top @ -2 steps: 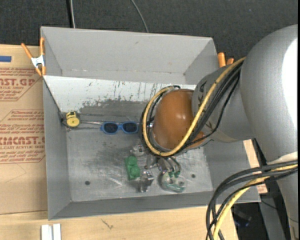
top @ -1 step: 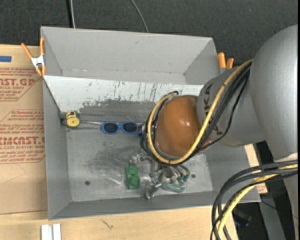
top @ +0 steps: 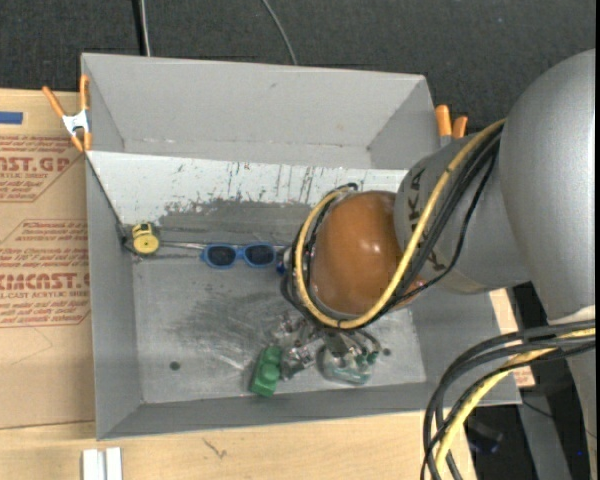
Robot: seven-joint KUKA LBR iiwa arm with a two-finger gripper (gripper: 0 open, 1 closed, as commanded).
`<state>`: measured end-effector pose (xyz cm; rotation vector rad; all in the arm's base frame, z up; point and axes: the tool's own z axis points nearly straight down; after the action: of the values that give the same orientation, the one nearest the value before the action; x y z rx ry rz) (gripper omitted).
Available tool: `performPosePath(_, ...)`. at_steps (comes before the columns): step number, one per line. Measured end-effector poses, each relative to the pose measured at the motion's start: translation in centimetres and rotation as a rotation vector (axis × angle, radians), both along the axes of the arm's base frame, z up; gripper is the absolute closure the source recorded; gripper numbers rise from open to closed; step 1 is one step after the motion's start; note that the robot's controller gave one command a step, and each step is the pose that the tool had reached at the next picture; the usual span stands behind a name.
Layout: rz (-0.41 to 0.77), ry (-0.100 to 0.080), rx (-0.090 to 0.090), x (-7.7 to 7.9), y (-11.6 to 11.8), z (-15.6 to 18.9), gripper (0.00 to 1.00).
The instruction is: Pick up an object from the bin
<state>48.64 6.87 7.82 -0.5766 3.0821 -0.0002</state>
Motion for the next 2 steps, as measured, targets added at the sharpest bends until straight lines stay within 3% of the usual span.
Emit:
performPosePath(1,0.441,0.000,-0.003,0.5,-3.0,13.2,1.00)
performPosePath(2,0.324,0.013,-0.001,-0.9,-8.5,5.4,1.00)
